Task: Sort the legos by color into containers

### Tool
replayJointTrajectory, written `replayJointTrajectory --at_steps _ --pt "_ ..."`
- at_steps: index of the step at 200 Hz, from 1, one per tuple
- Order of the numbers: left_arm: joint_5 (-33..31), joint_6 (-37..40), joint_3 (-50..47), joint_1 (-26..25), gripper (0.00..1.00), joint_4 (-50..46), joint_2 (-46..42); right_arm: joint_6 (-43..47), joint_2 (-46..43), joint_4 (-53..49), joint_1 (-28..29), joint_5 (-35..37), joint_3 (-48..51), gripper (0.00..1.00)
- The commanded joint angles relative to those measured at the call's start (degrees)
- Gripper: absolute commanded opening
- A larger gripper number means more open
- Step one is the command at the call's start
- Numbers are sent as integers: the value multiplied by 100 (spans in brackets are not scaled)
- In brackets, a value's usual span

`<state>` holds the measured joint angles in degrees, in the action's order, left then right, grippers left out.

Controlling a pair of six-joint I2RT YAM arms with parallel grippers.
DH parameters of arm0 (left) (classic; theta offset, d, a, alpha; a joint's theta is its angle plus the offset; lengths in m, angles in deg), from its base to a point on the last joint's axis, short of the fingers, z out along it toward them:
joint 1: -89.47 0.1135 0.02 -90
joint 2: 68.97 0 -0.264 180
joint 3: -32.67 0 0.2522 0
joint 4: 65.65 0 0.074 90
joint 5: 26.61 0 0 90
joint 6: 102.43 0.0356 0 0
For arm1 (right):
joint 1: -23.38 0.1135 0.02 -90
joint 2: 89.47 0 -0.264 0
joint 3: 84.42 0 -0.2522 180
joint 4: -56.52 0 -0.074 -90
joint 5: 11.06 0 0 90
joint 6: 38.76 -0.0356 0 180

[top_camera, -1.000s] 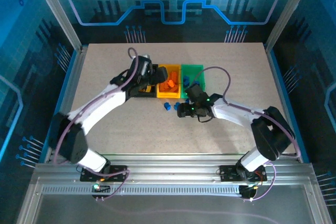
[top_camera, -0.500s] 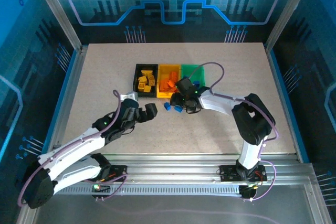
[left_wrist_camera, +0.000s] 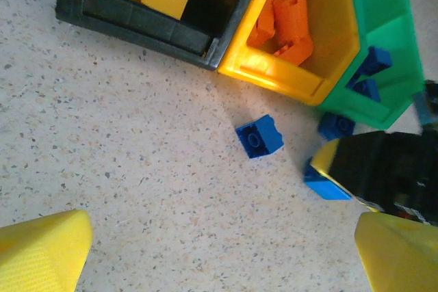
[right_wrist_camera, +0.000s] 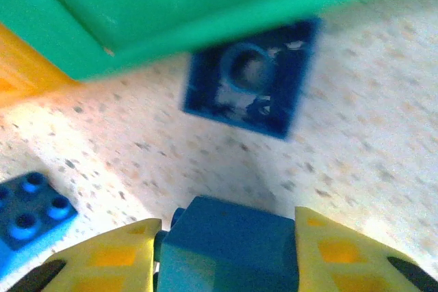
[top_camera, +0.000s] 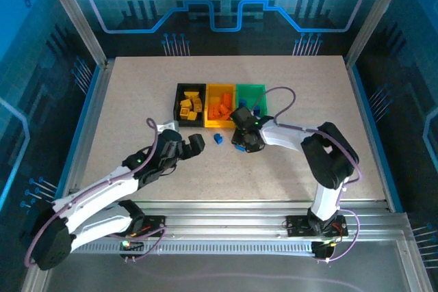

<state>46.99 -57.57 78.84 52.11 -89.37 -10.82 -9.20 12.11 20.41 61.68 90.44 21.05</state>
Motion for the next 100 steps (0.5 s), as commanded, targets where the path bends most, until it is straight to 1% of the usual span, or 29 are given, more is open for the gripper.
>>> replayJointTrajectory --at_steps 1,14,30,51,71,100 --pt "263 356 432 -46 99 296 575 244 -708 -84 28 159 378 32" --pt "360 427 640 -51 99 302 1018 479 -1190 -101 -13 172 549 30" --pt "484 420 771 -52 99 479 1438 903 -1686 -234 -96 309 515 30" --pt "686 324 918 -50 99 637 1871 1480 -1897 -507 -318 476 100 31" --pt "778 287 1021 -79 99 655 2087 1881 -1521 -700 -617 406 -535 33" --pt "786 278 995 -142 99 607 2087 2209 -467 -941 -982 368 -1620 35"
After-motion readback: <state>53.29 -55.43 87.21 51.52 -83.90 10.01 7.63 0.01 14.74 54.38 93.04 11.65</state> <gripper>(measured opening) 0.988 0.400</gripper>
